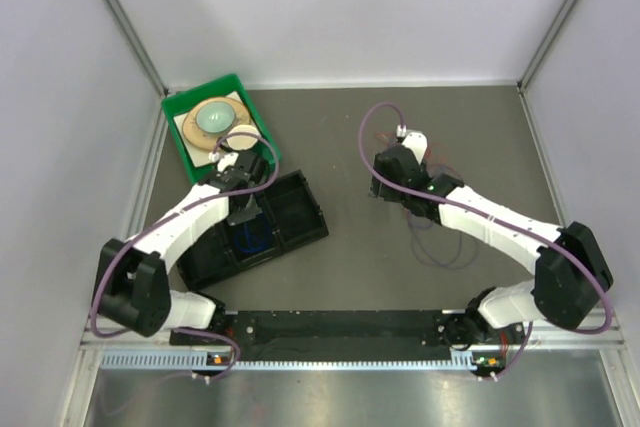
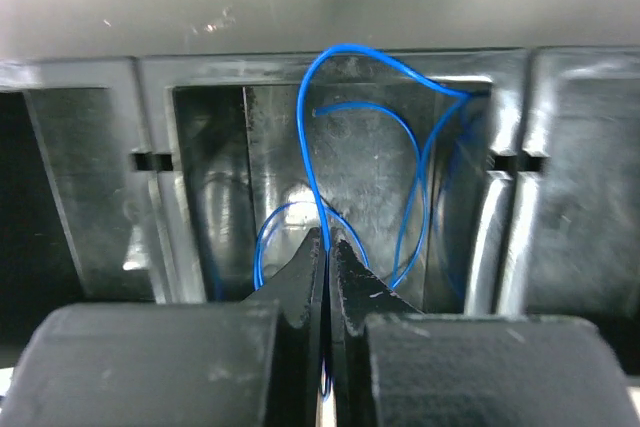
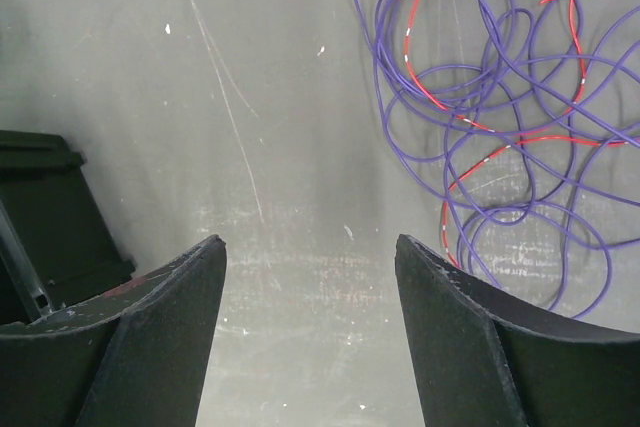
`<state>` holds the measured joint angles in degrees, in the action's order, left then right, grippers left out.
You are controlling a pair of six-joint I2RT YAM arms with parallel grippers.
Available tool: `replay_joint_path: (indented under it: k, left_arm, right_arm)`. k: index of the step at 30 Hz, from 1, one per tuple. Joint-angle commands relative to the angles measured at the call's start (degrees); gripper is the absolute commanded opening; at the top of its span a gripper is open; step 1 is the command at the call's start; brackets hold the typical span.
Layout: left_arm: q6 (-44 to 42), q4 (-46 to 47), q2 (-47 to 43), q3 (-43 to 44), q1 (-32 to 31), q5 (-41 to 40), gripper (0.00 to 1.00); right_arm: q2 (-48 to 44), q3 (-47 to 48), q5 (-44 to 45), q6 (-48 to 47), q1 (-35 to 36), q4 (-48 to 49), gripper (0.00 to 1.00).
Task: Untangle the cables
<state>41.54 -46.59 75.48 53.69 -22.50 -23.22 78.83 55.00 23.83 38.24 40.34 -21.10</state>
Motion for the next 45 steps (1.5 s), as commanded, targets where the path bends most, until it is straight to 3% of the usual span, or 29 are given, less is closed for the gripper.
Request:
replay_joint_path:
  k: [1, 6, 9, 10, 12, 15, 23, 27, 29, 31, 36, 40, 43, 45]
  left_arm:
    - [3.9, 7.5, 3.0, -2.2, 0.3, -2.7, 0.00]
    - [4.0, 11.6, 4.2, -3.2, 0.5, -4.7, 0.00]
    - [4.0, 9.4, 4.4, -1.4, 0.4, -3.5, 0.30]
    - [3.7, 9.0, 4.1, -1.0, 0.4, -3.4, 0.34]
    - [2.9, 8.0, 1.7, -1.0, 0.4, -3.3, 0.53]
    - [1.5, 5.5, -2.0, 0.7, 0.4, -2.6, 0.61]
    - [-2.7, 0.5, -10.4, 9.2, 0.3, -2.0, 0.64]
    - [-5.8, 0.9, -10.5, 10.4, 0.2, -2.4, 0.65]
    - [-5.7, 1.1, -8.5, 9.2, 0.0, -1.2, 0.44]
    - [-5.0, 1.6, -7.2, 6.4, 0.1, -2.3, 0.34]
    - [-3.0, 3.3, -4.1, 3.2, 0.1, -0.9, 0.32]
    - [-5.3, 7.0, -5.9, 4.7, -1.2, 5.0, 0.34]
    - [-7.5, 8.4, -4.9, 8.3, -4.6, 4.9, 0.45]
    - [-8.9, 8.4, -1.7, 12.2, -7.6, 5.2, 0.51]
  right_arm:
    - [-2.6, -0.9, -0.5, 1.3, -0.2, 1.2, 0.68]
    - [-3.1, -1.6, -1.1, 1.5, -0.3, 1.5, 0.68]
    - [-3.2, -1.2, -1.3, 1.2, -0.2, 1.1, 0.68]
    - [-3.2, -1.1, -1.3, 1.2, -0.3, 1.0, 0.68]
    - [-3.8, -1.4, -2.1, 1.5, -0.2, 1.5, 0.68]
    - [-4.6, -1.6, -3.4, 1.6, -0.3, 2.8, 0.68]
    - [-2.5, 0.4, -5.4, 1.1, -0.2, 3.3, 0.68]
    - [-1.0, 0.5, -6.4, 1.6, -0.3, 4.0, 0.68]
    - [-0.6, 0.3, -7.2, 2.0, -0.2, 4.2, 0.68]
    - [-0.3, 0.3, -7.6, 2.2, -0.2, 4.2, 0.68]
    - [-1.3, -0.3, -6.7, 2.4, -0.3, 3.0, 0.68]
    - [-4.5, 0.7, 0.3, 0.1, -0.2, -0.1, 0.68]
    - [-6.8, 1.7, 6.6, -2.9, -2.3, -3.0, 0.75]
    - [-8.0, 1.4, 5.5, -3.8, -5.9, -3.5, 0.76]
